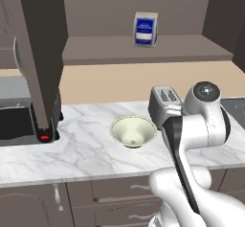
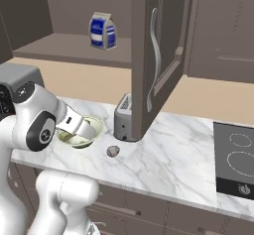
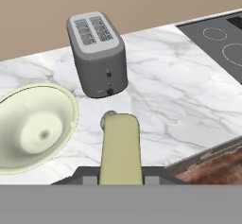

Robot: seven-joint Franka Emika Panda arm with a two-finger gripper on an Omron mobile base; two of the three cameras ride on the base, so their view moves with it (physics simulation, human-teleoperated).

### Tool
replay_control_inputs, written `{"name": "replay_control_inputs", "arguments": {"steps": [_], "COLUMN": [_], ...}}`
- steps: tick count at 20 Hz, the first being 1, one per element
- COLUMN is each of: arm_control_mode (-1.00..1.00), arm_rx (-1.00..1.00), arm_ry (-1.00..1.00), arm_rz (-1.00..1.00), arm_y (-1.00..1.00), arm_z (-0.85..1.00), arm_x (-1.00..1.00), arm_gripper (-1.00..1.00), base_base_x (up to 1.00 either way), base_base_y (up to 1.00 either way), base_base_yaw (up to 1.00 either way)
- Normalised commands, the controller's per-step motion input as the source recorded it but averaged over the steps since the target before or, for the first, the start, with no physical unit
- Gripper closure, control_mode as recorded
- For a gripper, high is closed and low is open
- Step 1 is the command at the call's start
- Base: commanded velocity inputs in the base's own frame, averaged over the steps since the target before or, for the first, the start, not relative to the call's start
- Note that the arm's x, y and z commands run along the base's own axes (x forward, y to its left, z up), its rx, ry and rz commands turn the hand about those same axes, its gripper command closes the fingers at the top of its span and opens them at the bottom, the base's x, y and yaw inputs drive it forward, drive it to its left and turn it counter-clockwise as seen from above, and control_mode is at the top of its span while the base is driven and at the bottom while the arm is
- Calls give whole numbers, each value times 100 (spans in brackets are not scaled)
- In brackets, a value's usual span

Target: Pick the egg and butter from the fridge and place them by the bowl for mixing.

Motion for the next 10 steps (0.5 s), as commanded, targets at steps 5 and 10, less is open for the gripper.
{"name": "replay_control_inputs", "arguments": {"steps": [5,10], "arm_control_mode": [100,100], "arm_rx": [0,0], "arm_ry": [0,0], "arm_rz": [0,0], "arm_y": [0,0], "arm_z": [0,0], "arm_x": [0,0], "arm_gripper": [100,100], "base_base_x": [0,0], "base_base_y": [0,0], "base_base_yaw": [0,0]}}
